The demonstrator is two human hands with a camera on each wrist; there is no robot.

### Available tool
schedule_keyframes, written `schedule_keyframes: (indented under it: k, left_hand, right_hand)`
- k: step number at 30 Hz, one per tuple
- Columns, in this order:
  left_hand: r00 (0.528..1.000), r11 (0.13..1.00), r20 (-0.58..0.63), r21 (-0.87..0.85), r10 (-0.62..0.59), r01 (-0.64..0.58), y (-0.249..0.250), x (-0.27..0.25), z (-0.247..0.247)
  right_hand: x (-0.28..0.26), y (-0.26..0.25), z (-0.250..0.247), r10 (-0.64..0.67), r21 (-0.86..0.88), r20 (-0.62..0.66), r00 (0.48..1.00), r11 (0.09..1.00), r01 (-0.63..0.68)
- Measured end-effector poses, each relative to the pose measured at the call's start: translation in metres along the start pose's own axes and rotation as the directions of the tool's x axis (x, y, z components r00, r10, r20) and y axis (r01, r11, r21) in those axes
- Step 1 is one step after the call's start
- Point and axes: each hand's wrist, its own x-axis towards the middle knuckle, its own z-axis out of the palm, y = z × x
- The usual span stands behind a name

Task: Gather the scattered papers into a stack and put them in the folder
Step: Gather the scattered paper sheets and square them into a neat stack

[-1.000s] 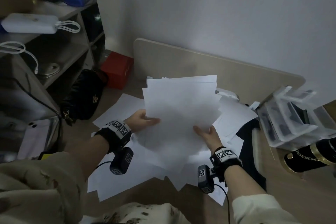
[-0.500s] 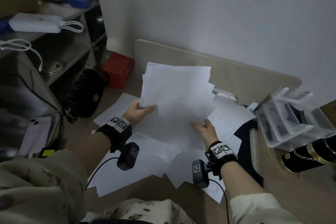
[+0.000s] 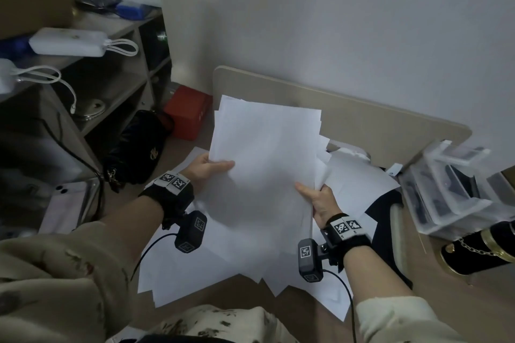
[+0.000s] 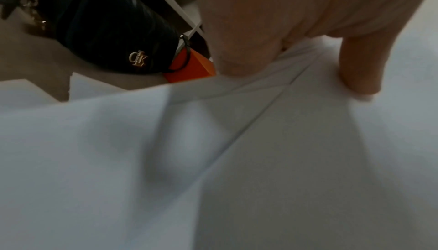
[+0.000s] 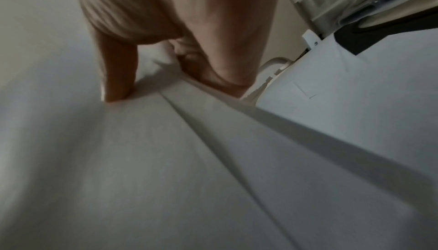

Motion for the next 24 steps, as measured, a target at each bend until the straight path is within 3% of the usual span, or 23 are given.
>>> schedule_keyframes:
  k: [4, 8, 14, 20, 24]
  left_hand:
    - [0.990, 0.996, -0.107, 0.045, 0.087, -0.083, 0.000, 0.005, 0.011]
    - [0.974, 0.981, -0.147, 0.111, 0.173, -0.158, -0.006, 0.006, 0.016]
    - [0.958, 0.987, -0.238, 0.080, 0.158, -0.143, -0.028, 0.005, 0.003]
    - [0.976, 0.983, -0.159, 0.128, 0.150, -0.130, -0.017, 0.011, 0.004]
    - [0.989, 0.964, -0.114, 0.258, 0.098, -0.066, -0.021, 0.014, 0.004]
  right_hand:
    - [-0.003, -0.005, 0.018, -0.141, -0.058, -0.148, 0.979, 0.989, 0.134]
    - [-0.016, -0.016, 0.034, -0.266, -0.037, -0.172, 0.949, 0.964, 0.263]
    - [-0.023, 0.002, 0.036, -0.220, -0.055, -0.045, 0.975, 0.975, 0.217]
    - [-0.015, -0.010, 0.031, -0.239, -0.034, -0.011, 0.971, 0.971, 0.238]
    - [-0.008, -0.007, 0.030, -0.202, -0.036, -0.055, 0.978, 0.979, 0.200]
